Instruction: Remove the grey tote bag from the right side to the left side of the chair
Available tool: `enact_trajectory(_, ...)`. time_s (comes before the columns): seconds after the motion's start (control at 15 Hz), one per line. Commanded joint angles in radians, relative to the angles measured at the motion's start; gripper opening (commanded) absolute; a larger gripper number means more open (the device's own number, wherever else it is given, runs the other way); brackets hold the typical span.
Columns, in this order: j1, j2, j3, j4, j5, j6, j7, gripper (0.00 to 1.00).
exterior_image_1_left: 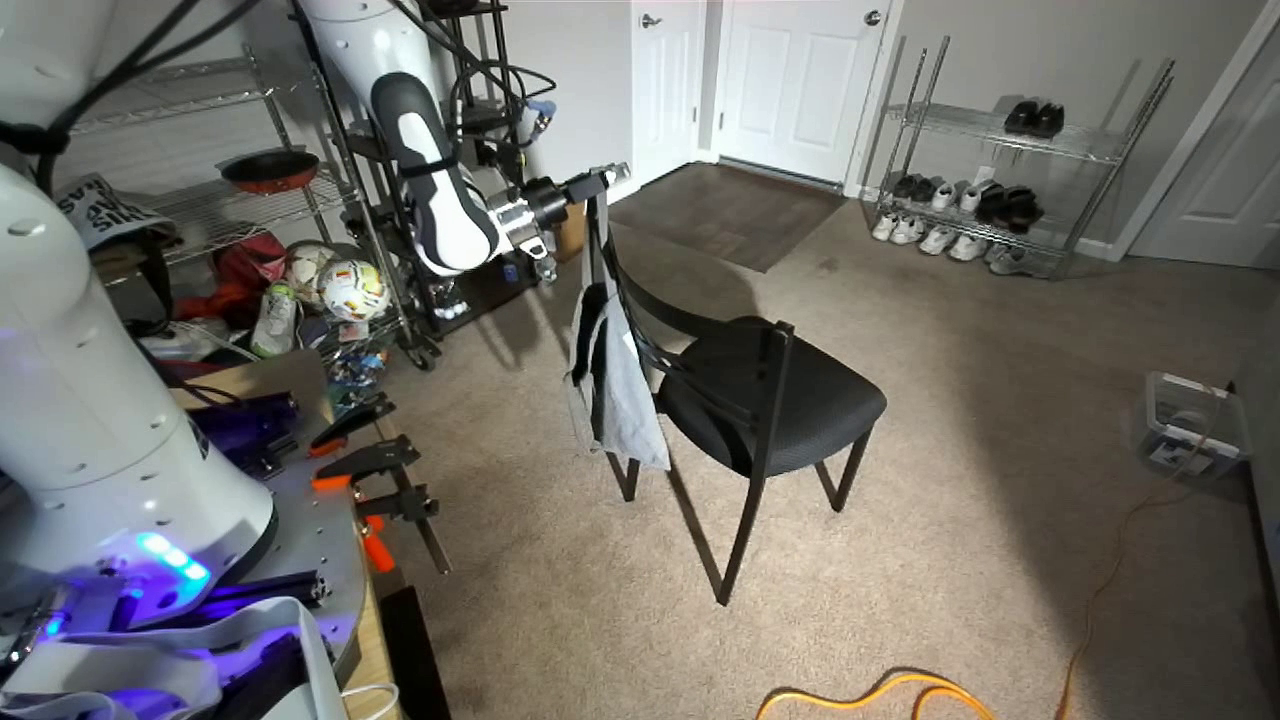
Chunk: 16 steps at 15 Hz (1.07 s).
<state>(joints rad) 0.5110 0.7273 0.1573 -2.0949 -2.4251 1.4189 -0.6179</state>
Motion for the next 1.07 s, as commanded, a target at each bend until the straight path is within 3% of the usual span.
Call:
enact_trajectory(0.0, -0.003, -0.028, 0.014, 0.014, 0.028, 0.036, -0.042, 1.00)
enact_trajectory(0.33, -0.012, -0.031, 0.020, 0.070, 0.073, 0.074, -0.068, 1.00)
enact_trajectory(0.73, -0.028, -0.063, 0.013, 0.056, 0.101, 0.075, -0.047, 1.00)
enact_trajectory(1.0, -0.095, -0.126, 0.020, -0.007, 0.096, 0.192, 0.020, 1.00)
